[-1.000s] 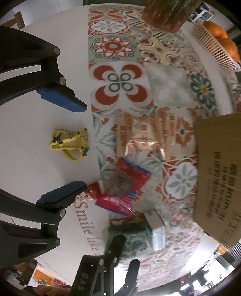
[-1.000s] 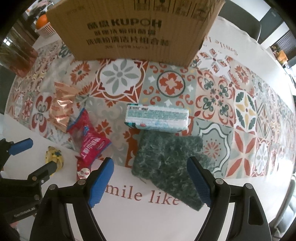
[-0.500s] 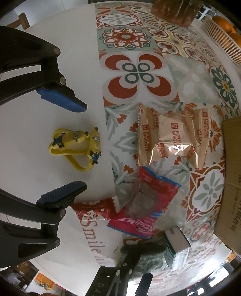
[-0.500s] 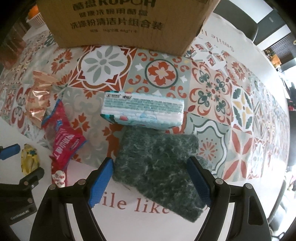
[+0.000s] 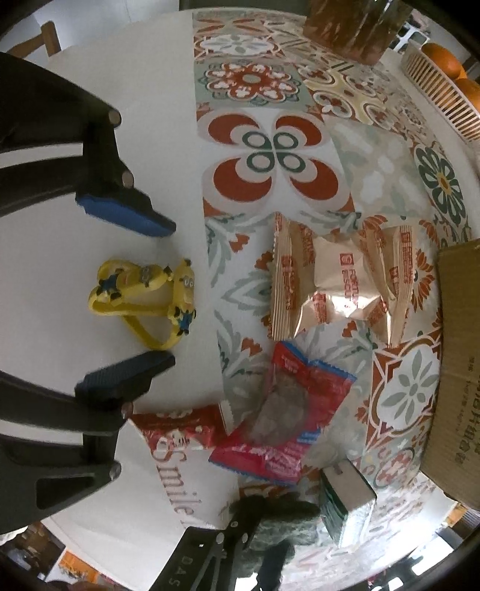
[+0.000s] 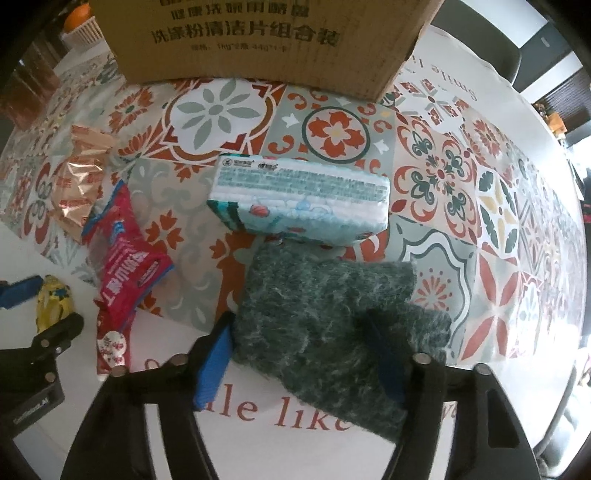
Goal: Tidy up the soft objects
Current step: 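Grasp the green scouring pad with the right gripper while the left grasps the Minion keychain, then lift the scouring pad and Minion keychain and carry them over the box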
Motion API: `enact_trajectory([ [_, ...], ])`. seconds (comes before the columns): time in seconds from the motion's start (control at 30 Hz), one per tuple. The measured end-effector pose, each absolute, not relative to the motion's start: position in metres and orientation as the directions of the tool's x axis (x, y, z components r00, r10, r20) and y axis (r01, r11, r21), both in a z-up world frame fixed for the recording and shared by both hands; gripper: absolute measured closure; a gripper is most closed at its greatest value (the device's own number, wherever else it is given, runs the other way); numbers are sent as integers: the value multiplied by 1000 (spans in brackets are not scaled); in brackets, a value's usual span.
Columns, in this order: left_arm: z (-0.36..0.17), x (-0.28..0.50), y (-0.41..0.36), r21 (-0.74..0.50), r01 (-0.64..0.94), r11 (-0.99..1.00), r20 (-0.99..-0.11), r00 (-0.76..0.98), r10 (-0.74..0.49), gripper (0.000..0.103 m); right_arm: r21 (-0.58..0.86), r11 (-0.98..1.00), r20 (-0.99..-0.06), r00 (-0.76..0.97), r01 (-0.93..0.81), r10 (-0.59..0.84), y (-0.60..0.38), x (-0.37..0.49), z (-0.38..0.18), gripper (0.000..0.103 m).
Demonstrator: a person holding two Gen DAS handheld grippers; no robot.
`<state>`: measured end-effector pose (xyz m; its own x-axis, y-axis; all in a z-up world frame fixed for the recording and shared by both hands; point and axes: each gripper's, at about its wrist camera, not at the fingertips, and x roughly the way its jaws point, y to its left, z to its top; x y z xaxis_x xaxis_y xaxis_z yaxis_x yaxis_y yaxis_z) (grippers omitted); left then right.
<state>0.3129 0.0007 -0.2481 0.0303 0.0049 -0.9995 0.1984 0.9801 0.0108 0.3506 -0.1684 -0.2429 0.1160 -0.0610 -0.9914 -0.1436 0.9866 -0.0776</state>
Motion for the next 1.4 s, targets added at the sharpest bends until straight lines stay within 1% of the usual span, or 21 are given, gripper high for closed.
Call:
enact_trajectory([
  [0.03, -248, 312, 1, -6, 194, 981, -1000, 26, -12, 54, -77, 987, -990, 127, -139, -60, -169, 349, -241, 48],
  [0.07, -246, 311, -1, -7, 195, 981, -1000, 28, -13, 56, -72, 988, -989, 137, -133, -54, -172, 347, -238, 57],
  [0.1, -246, 309, -2, -9, 200, 980, -999, 32, -16, 63, -56, 990, -989, 143, -126, -37, -174, 346, -236, 61],
  [0.13, -245, 308, -3, -12, 207, 978, -999, 37, -20, 65, -29, 993, -989, 146, -118, -11, -177, 344, -235, 63],
  [0.2, -244, 306, -5, -29, 210, 977, -999, 37, -37, 67, 1, 994, -989, 150, -105, 17, -177, 341, -229, 68],
  [0.23, -243, 305, -7, -45, 215, 976, -998, 36, -54, 69, 15, 995, -988, 151, -101, 31, -178, 340, -228, 69],
  [0.27, -242, 304, -9, -56, 217, 975, -997, 35, -65, 69, 42, 995, -987, 151, -91, 55, -181, 338, -226, 70],
  [0.33, -241, 304, -12, -88, 215, 973, -995, 33, -97, 69, 83, 994, -984, 152, -74, 93, -184, 334, -224, 71],
  [0.47, -234, 298, -17, -104, 212, 972, -992, 52, -118, 69, 133, 990, -977, 160, -52, 140, -190, 328, -214, 72],
  [0.63, -212, 295, -21, -122, 205, 971, -985, 94, -144, 69, 183, 982, -964, 189, -37, 186, -189, 307, -205, 72],
  [0.87, -179, 296, -28, -149, 208, 967, -970, 160, -184, 69, 249, 968, -939, 239, -18, 246, -199, 306, -175, 72],
  [1.13, -159, 296, -26, -172, 234, 957, -949, 223, -225, 69, 284, 959, -919, 284, -6, 274, -199, 300, -156, 72],
  [1.4, -134, 293, -32, -194, 266, 944, -924, 274, -267, 69, 308, 951, -889, 355, -3, 289, -202, 291, -125, 72],
])
